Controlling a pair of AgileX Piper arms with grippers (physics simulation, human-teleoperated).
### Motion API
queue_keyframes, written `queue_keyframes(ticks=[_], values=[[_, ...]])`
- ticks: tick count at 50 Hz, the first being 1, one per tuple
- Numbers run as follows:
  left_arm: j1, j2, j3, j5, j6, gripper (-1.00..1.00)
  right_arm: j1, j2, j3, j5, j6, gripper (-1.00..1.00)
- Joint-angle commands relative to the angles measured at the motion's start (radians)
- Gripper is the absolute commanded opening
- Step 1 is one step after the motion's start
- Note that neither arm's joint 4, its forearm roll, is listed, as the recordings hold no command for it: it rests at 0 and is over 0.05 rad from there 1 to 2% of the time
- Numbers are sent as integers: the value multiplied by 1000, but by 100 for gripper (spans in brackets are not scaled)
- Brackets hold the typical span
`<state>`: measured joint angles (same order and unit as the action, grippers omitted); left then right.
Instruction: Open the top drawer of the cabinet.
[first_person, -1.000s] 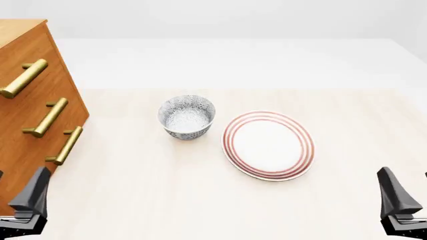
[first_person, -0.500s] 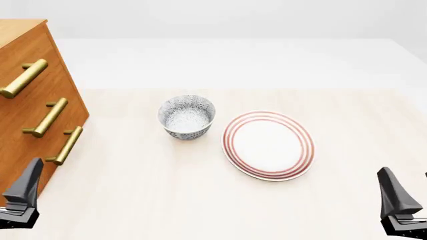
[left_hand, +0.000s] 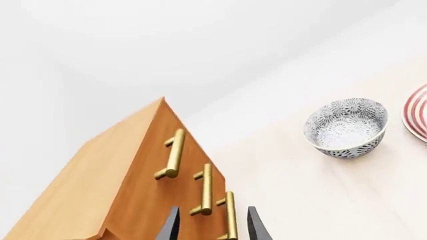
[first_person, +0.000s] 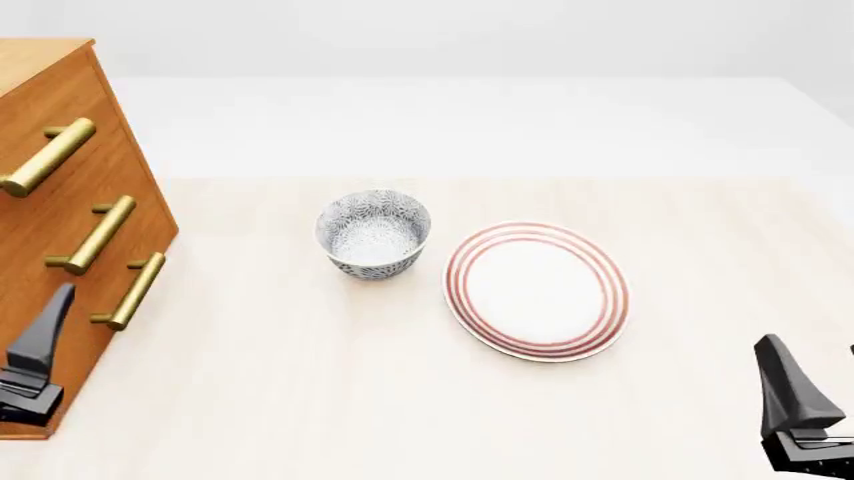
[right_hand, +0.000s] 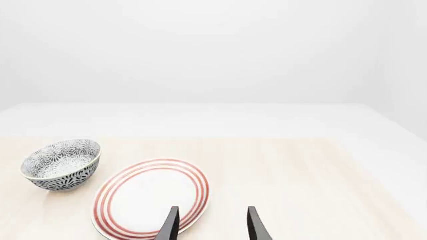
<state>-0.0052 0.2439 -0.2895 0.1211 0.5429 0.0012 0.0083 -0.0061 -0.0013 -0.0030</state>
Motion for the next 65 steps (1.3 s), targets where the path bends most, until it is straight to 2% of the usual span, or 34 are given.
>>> queue_keyframes(ticks=[1,10,13,17,22,33,46,51,55,56,57,65], values=[[0,51,-74,55,153,100,0,-1,0,0,0,100],[15,63,-98,85,254,100,0,-1,0,0,0,100],[18,90,-77,61,322,100,0,-1,0,0,0,100],[19,107,-71,47,362,100,0,-1,0,0,0,100],[38,136,-65,23,449,100,0,0,0,0,0,100],[74,193,-34,-59,576,100,0,0,0,0,0,100],[86,302,-76,-131,632,100,0,-1,0,0,0,100],[90,347,-71,-184,690,100,0,-1,0,0,0,100],[85,379,-96,-192,696,100,0,-1,0,0,0,100],[85,403,-96,-216,716,100,0,-1,0,0,0,100],[103,538,-121,-369,843,100,0,-1,0,0,0,100],[121,573,-116,-431,866,100,0,-1,0,0,0,100]])
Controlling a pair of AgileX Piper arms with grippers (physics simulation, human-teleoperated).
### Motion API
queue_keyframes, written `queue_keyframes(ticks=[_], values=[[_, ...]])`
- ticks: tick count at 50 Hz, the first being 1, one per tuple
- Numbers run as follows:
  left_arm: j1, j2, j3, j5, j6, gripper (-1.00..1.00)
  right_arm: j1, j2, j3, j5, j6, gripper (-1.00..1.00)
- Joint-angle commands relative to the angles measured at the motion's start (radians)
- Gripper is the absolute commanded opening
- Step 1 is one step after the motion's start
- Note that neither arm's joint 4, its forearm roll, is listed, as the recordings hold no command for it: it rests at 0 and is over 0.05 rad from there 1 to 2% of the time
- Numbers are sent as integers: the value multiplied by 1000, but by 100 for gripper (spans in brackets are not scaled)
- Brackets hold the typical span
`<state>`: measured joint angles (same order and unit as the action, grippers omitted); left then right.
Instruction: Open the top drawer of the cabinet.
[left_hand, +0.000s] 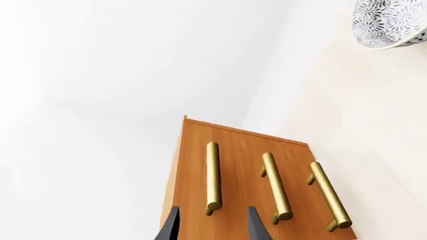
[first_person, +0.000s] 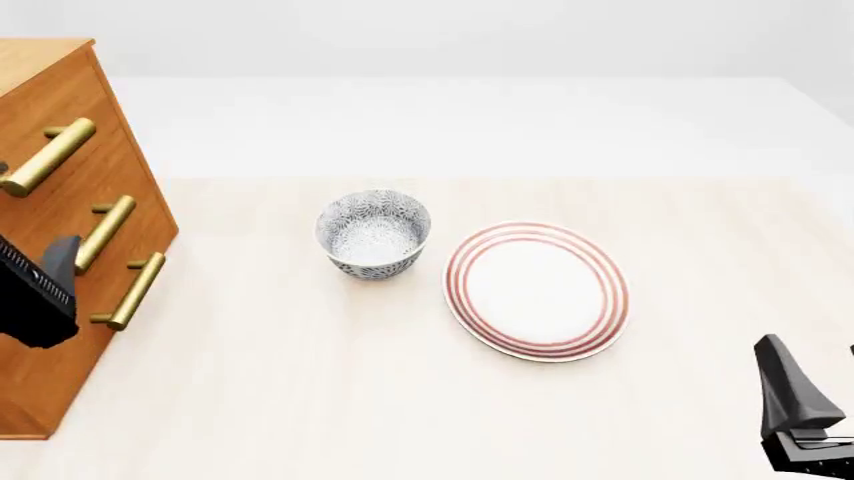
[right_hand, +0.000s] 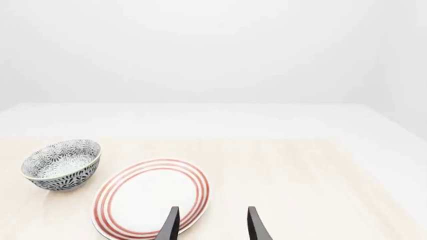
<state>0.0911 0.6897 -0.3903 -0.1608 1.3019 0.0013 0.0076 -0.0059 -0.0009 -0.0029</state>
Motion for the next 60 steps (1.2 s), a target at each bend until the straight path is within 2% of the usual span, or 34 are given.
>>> queue_keyframes(ticks=[1,26,43,60], values=[[23,132,-15,-152,108,100,0,0,0,0,0,100],[29,297,-21,-297,138,100,0,0,0,0,0,100],[81,387,-27,-397,147,100,0,0,0,0,0,100],[110,450,-40,-447,148,100,0,0,0,0,0,100]])
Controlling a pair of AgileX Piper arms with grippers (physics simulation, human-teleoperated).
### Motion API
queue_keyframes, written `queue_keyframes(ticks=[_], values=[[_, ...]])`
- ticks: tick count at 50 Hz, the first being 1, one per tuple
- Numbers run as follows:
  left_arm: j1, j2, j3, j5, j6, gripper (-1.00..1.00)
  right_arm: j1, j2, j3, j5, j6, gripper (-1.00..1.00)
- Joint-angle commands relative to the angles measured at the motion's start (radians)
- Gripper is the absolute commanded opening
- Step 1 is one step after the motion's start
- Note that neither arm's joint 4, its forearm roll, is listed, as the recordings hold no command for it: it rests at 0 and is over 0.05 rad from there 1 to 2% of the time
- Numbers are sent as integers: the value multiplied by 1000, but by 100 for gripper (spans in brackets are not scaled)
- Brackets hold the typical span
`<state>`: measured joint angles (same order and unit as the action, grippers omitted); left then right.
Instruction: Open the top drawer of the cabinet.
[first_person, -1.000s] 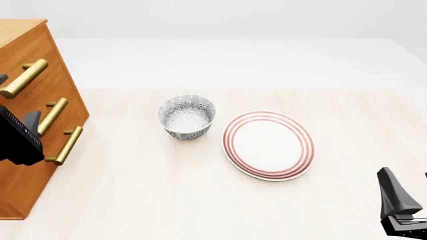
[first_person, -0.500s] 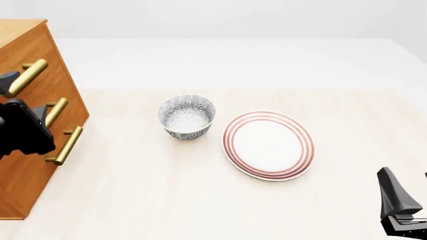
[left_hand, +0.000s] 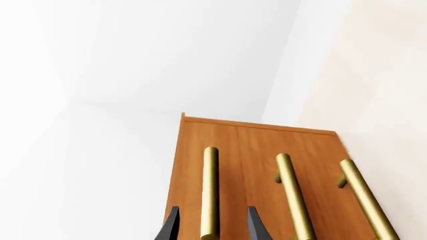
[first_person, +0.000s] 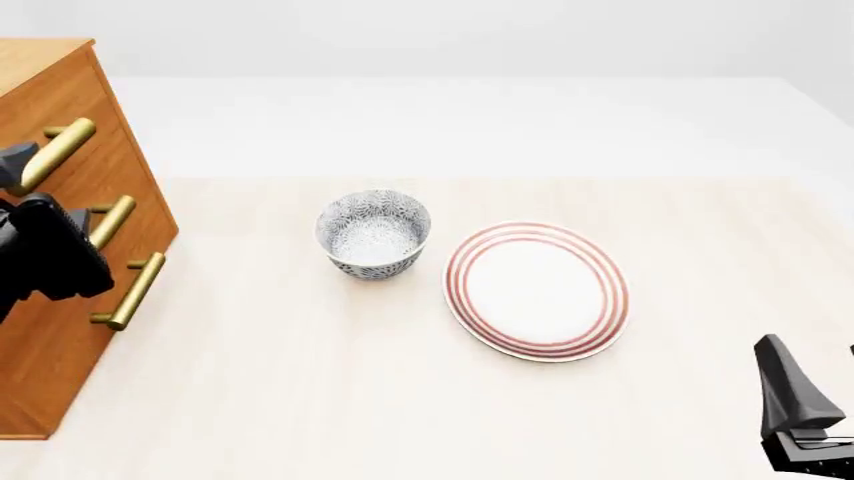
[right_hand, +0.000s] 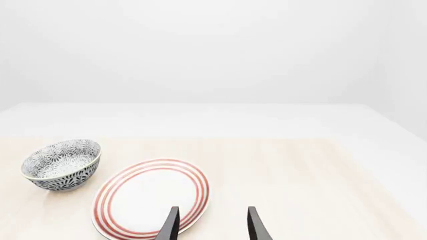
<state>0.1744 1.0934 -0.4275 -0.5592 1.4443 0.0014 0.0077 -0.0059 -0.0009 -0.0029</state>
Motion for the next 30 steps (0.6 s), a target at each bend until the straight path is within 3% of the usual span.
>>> queue_keyframes(ticks=[1,30], values=[[27,48,-6,-46,2,100,0,0,0,0,0,100],[105,134,-31,-104,-36,100,0,0,0,0,0,100]])
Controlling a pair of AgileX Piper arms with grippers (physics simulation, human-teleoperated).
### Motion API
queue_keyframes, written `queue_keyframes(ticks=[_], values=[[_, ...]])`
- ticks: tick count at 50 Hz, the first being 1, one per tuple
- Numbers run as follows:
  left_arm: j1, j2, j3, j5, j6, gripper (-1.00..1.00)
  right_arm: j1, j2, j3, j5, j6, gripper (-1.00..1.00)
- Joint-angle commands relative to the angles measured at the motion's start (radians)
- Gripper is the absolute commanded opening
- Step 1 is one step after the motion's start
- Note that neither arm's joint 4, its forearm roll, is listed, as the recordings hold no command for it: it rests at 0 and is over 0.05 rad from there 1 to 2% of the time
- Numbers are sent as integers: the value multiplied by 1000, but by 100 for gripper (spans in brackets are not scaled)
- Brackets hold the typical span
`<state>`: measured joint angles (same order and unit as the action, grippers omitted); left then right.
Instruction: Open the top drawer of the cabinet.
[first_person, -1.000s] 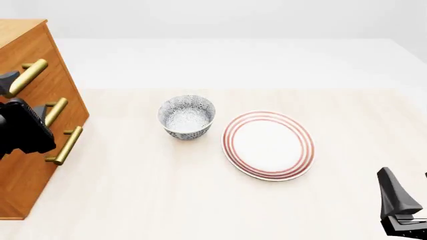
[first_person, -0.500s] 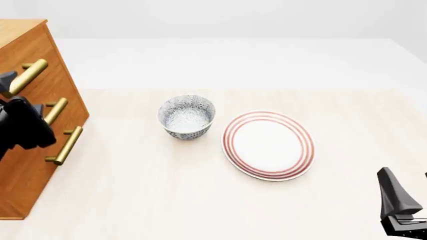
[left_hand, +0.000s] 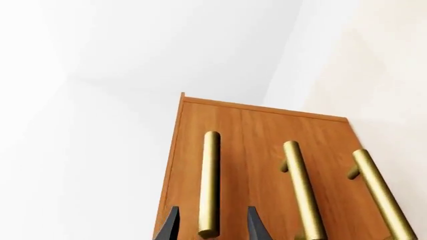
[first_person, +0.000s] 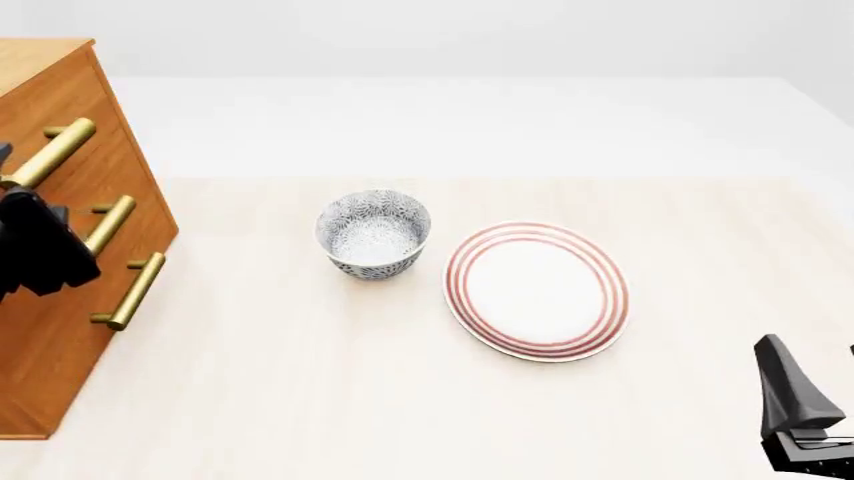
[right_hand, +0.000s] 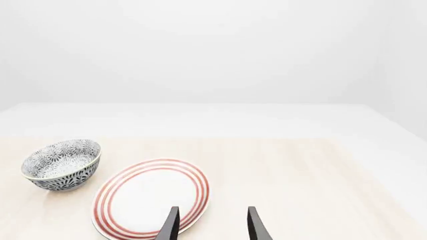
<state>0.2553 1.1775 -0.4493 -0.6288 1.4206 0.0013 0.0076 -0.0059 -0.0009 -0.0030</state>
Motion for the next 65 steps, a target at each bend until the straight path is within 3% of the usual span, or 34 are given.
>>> queue_keyframes(ticks=[1,25,26,65], values=[[24,50,-9,-35,-13,100,0,0,0,0,0,100],[68,107,-9,-83,-35,100,0,0,0,0,0,100],[66,99,-6,-86,-33,-100,0,0,0,0,0,100],[-3,-20,100,-65,83,-100,0,0,0,0,0,100]])
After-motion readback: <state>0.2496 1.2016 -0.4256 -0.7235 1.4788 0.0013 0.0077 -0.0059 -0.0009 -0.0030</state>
